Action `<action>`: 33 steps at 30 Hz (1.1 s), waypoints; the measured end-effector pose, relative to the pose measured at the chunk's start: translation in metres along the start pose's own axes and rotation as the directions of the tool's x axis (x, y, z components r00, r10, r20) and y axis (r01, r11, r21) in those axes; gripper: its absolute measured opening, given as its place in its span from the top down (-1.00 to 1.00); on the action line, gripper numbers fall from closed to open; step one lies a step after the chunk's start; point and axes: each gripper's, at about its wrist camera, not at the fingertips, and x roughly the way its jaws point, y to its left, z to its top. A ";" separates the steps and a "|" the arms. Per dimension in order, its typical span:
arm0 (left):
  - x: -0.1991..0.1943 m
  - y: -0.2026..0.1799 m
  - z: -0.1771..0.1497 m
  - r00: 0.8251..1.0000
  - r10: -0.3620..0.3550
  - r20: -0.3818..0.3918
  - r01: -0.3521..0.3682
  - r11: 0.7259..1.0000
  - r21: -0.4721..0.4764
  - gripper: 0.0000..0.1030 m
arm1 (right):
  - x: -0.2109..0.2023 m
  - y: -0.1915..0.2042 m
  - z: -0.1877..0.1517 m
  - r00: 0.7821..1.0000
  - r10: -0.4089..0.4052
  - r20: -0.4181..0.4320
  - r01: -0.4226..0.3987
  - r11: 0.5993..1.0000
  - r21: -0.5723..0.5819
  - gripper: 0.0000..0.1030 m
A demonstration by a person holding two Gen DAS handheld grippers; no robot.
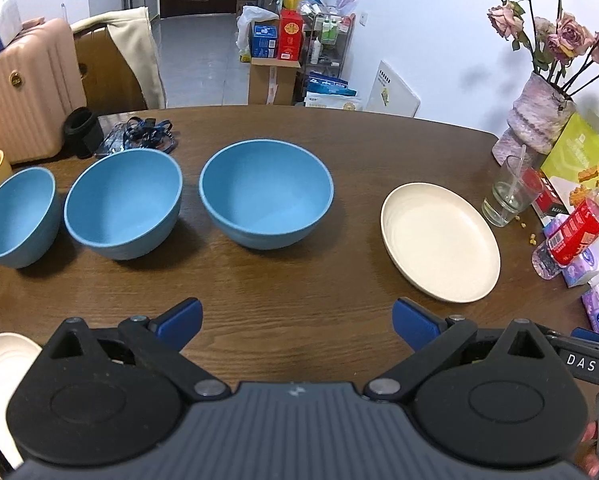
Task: Organize plates and bowls
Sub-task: 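Move both tools to the cream plate beside the glass of water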
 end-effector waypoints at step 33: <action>0.098 -0.108 0.085 0.996 0.076 -0.038 -0.073 0.994 0.078 -1.00 | 0.093 -0.054 0.088 0.997 -0.005 -0.080 0.001 0.998 -0.060 -1.00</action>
